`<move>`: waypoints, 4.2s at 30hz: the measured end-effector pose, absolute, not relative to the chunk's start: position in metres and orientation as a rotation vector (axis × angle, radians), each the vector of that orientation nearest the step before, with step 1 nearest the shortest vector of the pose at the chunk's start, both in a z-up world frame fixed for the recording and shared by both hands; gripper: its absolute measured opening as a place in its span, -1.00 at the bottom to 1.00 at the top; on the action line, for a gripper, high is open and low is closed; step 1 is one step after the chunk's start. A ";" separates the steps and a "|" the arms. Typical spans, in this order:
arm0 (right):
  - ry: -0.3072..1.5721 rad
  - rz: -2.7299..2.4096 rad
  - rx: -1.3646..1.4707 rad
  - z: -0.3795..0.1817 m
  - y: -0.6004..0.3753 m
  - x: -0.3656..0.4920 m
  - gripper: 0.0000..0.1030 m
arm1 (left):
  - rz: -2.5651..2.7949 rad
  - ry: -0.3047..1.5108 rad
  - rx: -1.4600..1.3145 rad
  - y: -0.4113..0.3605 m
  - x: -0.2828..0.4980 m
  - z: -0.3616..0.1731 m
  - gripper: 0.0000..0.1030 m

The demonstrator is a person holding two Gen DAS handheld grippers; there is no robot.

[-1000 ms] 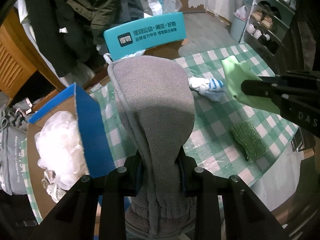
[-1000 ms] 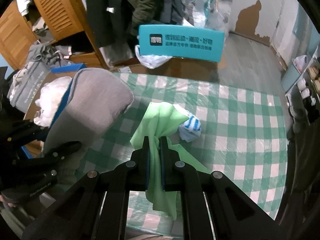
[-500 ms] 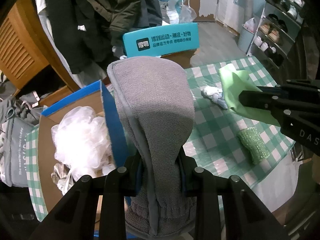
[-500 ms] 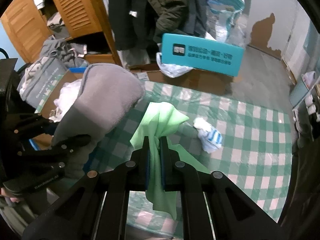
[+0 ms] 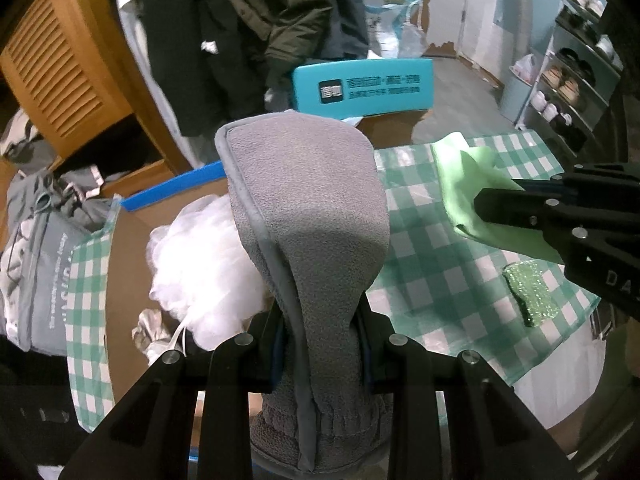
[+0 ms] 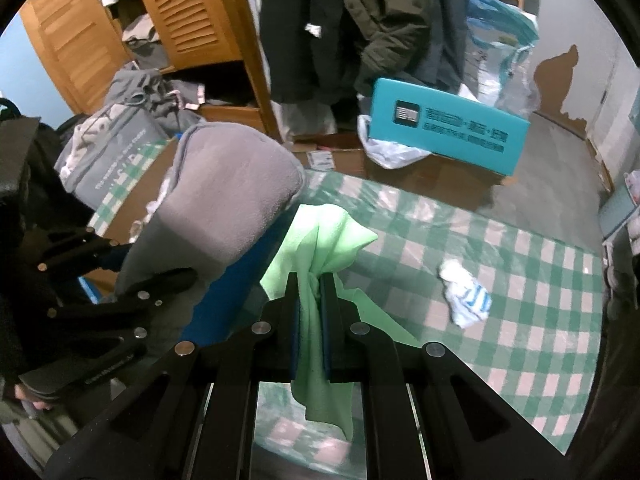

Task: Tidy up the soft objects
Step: 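Lower the grey mitt and green cloth into the box and open both grippers, then move both open grippers back to the green scrubber and sock bundle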

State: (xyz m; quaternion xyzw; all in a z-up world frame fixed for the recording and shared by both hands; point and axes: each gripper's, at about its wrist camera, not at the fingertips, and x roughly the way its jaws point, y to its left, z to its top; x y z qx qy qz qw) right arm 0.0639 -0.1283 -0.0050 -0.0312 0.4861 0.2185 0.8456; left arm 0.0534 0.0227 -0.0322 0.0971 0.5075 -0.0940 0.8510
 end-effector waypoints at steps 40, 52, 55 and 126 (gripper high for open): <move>1.133 0.685 -0.176 -0.042 0.033 0.062 -0.87 | 0.007 1.077 -0.008 0.179 0.051 -0.083 -0.22; 1.175 0.698 -0.156 -0.053 0.041 0.063 -0.14 | 0.014 1.049 0.021 0.180 0.037 -0.068 0.45; 1.165 0.693 -0.146 -0.048 0.040 0.062 -0.12 | 0.020 1.027 0.015 0.181 0.035 -0.061 0.50; 1.186 0.185 0.063 -0.082 -0.249 0.032 0.13 | -0.329 1.094 0.287 -0.064 0.032 -0.076 0.55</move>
